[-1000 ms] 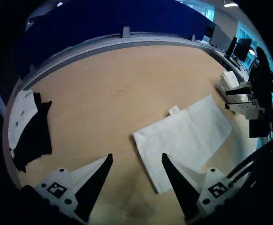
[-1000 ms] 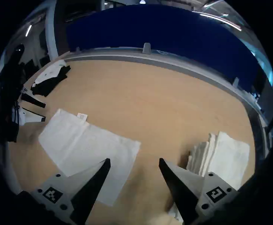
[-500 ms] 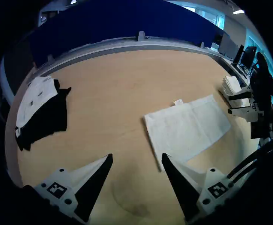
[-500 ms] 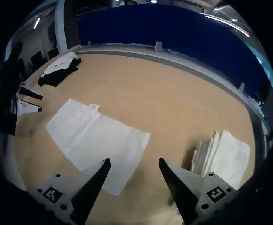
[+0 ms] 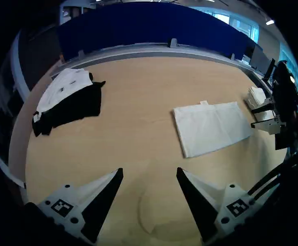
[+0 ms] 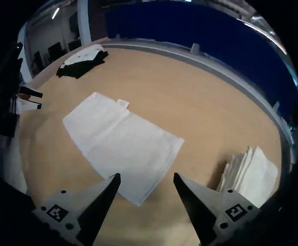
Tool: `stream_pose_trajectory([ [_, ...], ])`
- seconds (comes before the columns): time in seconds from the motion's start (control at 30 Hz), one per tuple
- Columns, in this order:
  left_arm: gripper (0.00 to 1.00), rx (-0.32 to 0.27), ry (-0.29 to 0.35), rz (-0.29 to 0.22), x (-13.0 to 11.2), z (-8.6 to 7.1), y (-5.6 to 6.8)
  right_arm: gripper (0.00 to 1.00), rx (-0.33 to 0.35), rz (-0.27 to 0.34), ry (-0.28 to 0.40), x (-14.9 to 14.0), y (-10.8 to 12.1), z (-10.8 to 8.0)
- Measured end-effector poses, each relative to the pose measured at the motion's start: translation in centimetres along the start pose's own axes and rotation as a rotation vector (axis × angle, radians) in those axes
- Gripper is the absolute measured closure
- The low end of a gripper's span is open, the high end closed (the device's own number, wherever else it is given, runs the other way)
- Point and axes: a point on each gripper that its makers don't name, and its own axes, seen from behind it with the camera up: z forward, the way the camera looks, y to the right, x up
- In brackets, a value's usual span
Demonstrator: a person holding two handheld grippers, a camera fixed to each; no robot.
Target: Fold towel
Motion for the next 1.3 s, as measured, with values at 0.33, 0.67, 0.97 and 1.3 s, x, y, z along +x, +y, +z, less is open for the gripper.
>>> stream_pose_trajectory([
  [0.33,0.03,0.057,-0.008,-0.067,-4.2,-3.9,-1.8,0.00,0.031,-0.083,-0.073,-2.4,-1.2,0.2],
  [0.67,0.03,0.091,-0.017,-0.113,-6.7,-5.7,-2.7,0.03,0.048,-0.097,-0.106,-3.8,-1.8,0.7],
  [0.97,0.03,0.095,-0.021,-0.130,-8.0,-6.3,-2.7,0.29,0.074,-0.098,-0.140,-5.1,-2.0,1.2],
  [1.3,0.03,0.101,-0.023,-0.126,-8.4,-6.9,-3.0,0.71,0.067,-0.089,-0.138,-5.2,-1.4,1.3],
])
